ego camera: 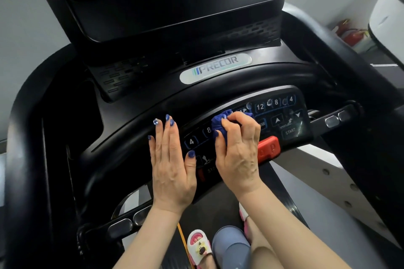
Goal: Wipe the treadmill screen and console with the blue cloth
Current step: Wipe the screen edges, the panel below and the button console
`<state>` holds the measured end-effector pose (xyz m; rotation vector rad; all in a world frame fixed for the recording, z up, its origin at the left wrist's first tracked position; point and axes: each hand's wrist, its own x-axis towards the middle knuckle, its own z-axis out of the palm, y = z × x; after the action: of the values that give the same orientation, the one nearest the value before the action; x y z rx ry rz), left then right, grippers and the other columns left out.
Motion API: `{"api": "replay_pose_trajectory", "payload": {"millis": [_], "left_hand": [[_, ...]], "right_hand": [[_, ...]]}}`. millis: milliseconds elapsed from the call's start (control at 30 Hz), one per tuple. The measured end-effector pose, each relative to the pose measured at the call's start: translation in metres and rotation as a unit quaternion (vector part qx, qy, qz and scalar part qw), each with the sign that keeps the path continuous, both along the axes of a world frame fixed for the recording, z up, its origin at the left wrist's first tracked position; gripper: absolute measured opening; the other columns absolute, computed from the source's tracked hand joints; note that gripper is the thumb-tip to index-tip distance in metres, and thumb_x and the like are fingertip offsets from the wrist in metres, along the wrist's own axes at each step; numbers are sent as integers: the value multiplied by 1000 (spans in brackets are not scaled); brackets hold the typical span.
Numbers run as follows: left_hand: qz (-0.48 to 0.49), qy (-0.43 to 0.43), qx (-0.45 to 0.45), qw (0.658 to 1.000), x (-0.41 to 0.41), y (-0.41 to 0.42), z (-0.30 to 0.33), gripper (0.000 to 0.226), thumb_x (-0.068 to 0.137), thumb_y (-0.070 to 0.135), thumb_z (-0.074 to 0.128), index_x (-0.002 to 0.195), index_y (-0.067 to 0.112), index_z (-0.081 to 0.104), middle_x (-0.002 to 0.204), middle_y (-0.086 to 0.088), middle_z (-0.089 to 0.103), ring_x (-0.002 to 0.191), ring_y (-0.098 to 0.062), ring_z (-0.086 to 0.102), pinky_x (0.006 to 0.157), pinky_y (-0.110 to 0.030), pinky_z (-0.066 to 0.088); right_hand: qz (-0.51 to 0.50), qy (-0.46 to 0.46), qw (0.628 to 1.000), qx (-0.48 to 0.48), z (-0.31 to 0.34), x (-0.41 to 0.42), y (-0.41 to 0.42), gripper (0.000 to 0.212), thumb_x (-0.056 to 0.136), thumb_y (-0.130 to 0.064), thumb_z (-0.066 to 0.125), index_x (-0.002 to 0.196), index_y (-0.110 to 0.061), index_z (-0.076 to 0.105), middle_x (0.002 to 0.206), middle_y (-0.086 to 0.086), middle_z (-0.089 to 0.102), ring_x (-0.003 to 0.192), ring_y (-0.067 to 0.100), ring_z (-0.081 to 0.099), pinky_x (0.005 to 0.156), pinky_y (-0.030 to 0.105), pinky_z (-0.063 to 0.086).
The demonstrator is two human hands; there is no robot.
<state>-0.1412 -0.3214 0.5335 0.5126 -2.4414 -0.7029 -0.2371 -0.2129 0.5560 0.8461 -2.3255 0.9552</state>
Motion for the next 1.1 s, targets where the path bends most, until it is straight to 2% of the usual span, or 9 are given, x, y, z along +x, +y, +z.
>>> {"api": "replay_pose_trajectory", "payload": {"millis": [100,200,300,467,600,767,933,1100], "left_hand": [[-1,0,0,1000,0,0,1,61,104,31,30,155,0,18,164,-15,21,154,-30,10,124,-51,10],[-2,0,-2,1000,0,0,1,61,105,33,28,155,0,19,163,-15,21,154,-30,10,124,-51,10],[-4,3,-4,1000,-1,0,1,61,104,32,29,155,0,19,163,-15,21,154,-30,10,124,-50,9],[2,2,-3,1000,-1,0,2,61,102,30,32,154,-3,22,163,-16,22,154,-30,10,125,-48,8],[-2,2,-7,1000,0,0,1,61,102,29,32,153,-3,22,163,-16,22,154,-30,10,124,-50,9],[1,1,-4,1000,-2,0,2,61,103,30,31,154,-1,20,163,-15,20,154,-30,9,125,-48,8],[-2,2,-6,1000,0,1,1,61,104,32,30,154,-1,19,163,-15,20,154,-30,9,125,-48,8],[1,5,-2,1000,-1,1,3,61,102,29,32,155,-1,19,163,-16,20,154,-30,9,125,-48,7]], "right_hand": [[20,-6,999,-44,-2,9,4,20,93,-5,57,110,3,66,123,16,55,115,33,53,102,44,45],[60,0,998,-23,-8,15,13,24,95,-3,60,117,5,67,127,18,61,125,33,54,104,53,44],[100,26,995,-6,-4,-6,21,26,92,-2,66,117,3,68,129,16,61,126,32,55,102,55,45],[30,-23,996,-80,-2,0,8,26,90,-2,66,116,5,68,128,17,62,127,31,54,102,54,45],[109,13,994,-30,-3,0,22,26,87,-2,72,112,5,70,125,18,63,122,32,57,98,52,49],[1,-20,996,-90,3,-15,11,27,86,1,70,114,4,69,125,16,64,124,28,56,104,47,47],[74,-7,997,-36,-5,-11,35,29,86,0,73,115,4,68,129,15,62,127,28,56,104,47,47],[-15,-10,997,-79,5,-30,22,31,86,-1,72,116,4,67,126,15,63,125,28,57,109,38,44]]}}
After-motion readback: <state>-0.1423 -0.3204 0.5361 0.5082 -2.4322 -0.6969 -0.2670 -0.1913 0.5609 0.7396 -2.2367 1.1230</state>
